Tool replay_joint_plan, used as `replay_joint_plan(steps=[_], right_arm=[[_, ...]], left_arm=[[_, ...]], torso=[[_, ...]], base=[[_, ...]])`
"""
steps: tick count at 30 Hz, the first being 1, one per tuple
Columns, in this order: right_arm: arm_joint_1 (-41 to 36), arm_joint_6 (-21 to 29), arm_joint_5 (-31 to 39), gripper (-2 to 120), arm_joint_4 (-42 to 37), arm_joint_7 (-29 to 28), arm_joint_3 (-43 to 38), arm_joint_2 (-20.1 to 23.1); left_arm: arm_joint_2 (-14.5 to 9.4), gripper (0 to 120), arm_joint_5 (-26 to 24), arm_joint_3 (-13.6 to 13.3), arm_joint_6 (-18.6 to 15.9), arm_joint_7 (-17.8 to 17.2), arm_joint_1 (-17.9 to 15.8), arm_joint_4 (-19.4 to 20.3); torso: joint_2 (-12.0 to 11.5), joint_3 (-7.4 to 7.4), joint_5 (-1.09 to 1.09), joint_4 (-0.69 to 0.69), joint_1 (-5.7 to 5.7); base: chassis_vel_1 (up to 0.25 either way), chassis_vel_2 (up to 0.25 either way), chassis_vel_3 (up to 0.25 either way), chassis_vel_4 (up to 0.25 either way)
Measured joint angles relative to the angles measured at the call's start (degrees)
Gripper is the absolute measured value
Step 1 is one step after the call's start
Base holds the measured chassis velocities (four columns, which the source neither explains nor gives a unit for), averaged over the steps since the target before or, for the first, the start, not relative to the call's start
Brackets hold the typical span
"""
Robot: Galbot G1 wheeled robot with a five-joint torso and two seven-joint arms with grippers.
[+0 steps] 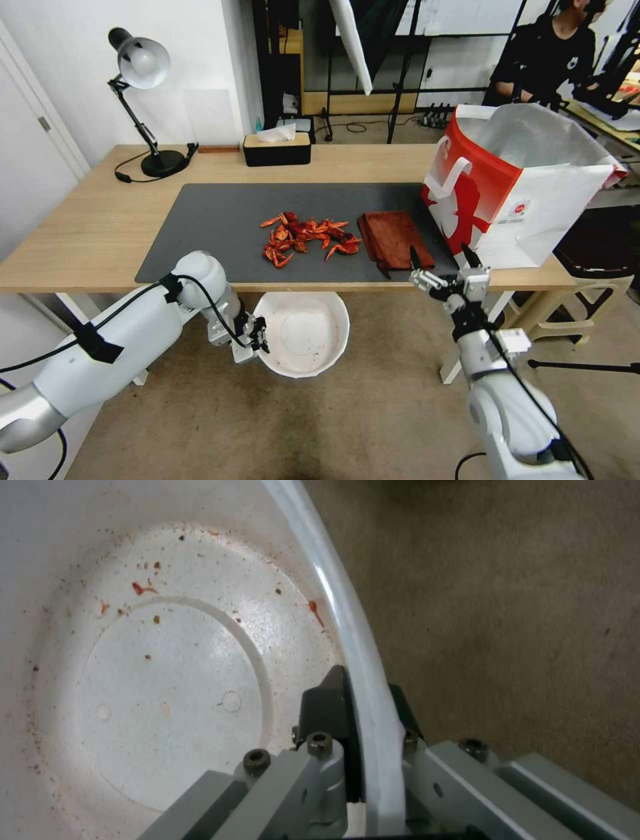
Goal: Sweep shrimp from table into container with towel, then put container into takeout bag.
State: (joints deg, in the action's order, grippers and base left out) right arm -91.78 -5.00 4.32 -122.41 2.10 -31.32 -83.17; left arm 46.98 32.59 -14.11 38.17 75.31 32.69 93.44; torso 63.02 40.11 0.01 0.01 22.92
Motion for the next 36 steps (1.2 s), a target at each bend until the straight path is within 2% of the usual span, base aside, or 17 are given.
replay_joint_plan(steps=[1, 3, 7, 9, 10, 14, 20, 23, 24, 26, 28, 36], right_arm=[[2.35, 1.37, 0.97, 100, 0.16, -0.02, -0.01, 0.51], [5.83, 3.39, 2.30, 100, 0.67, -0.20, -0.02, 1.73], [8.73, 5.34, 4.66, 100, 1.34, -0.52, -0.04, 3.37], [13.00, 7.70, 8.15, 100, 4.06, -0.98, 0.41, 6.65], [13.00, 7.70, 8.15, 100, 4.06, -0.98, 0.41, 6.65], [21.22, 12.47, 11.86, 100, 9.38, -2.47, 3.32, 11.91], [26.11, 17.91, 12.83, 100, 12.62, -4.44, 6.49, 13.88], [30.01, 27.07, 13.58, 100, 13.76, -8.08, 9.72, 13.58], [30.01, 27.07, 13.58, 100, 13.76, -8.08, 9.72, 13.58], [32.83, 34.61, 14.15, 100, 14.30, -10.21, 11.82, 13.55], [34.67, 39.16, 15.65, 100, 15.02, -11.69, 13.25, 13.77], [37.36, 43.43, 18.72, 100, 17.57, -13.24, 14.72, 13.63]], left_arm=[[0.17, 0, -0.06, -0.94, 0.20, -0.45, -0.83, -0.61], [0.29, 0, -0.08, -1.71, 0.44, -0.88, -1.55, -1.24], [0.72, 0, -0.22, -2.90, 0.78, -1.17, -2.62, -2.06], [1.27, 0, -0.82, -5.41, 1.13, -1.75, -4.33, -3.10], [1.27, 0, -0.82, -5.41, 1.13, -1.75, -4.33, -3.10], [1.31, 0, -1.14, -5.58, 1.25, -2.20, -4.41, -3.67], [0.41, 0, -1.40, -4.77, 1.26, -2.34, -3.76, -3.38], [-0.43, 0, -1.40, -3.42, 1.31, -2.59, -2.43, -2.77], [-0.43, 0, -1.40, -3.42, 1.31, -2.59, -2.43, -2.77], [-0.60, 0, -1.41, -2.89, 1.33, -2.78, -1.91, -2.45], [-0.67, 0, -1.41, -2.67, 1.34, -2.92, -1.76, -2.22], [-0.88, 0, -1.46, -2.49, 1.39, -3.18, -1.80, -2.14]], torso=[[0.00, 0.00, 0.00, -0.03, 0.00], [0.00, 0.00, 0.00, 0.00, 0.00], [0.00, 0.00, 0.00, 0.01, 0.00], [0.00, 0.00, 0.00, -0.04, 0.00], [0.00, 0.00, 0.00, -0.04, 0.00], [0.00, -0.01, -0.01, -0.01, 0.01], [0.00, 0.00, -0.01, -0.02, 0.00], [0.00, 0.00, -0.02, -0.02, -0.01], [0.00, 0.00, -0.02, -0.02, -0.01], [0.00, 0.00, -0.02, -0.01, -0.01], [0.00, 0.00, -0.02, -0.01, 0.00], [0.00, -0.01, -0.01, -0.01, -0.01]], base=[[0.000, 0.000, 0.000, 0.000], [0.000, 0.000, 0.000, 0.000], [0.000, 0.000, 0.000, 0.000], [0.000, 0.000, 0.000, 0.000], [0.000, 0.000, 0.000, 0.000], [0.000, 0.000, 0.000, 0.000], [0.000, 0.000, 0.000, 0.000], [0.000, 0.000, 0.000, 0.000], [0.000, 0.000, 0.000, 0.000], [0.000, 0.000, 0.000, 0.000], [0.000, 0.000, 0.000, 0.000], [0.000, 0.000, 0.000, 0.000]])
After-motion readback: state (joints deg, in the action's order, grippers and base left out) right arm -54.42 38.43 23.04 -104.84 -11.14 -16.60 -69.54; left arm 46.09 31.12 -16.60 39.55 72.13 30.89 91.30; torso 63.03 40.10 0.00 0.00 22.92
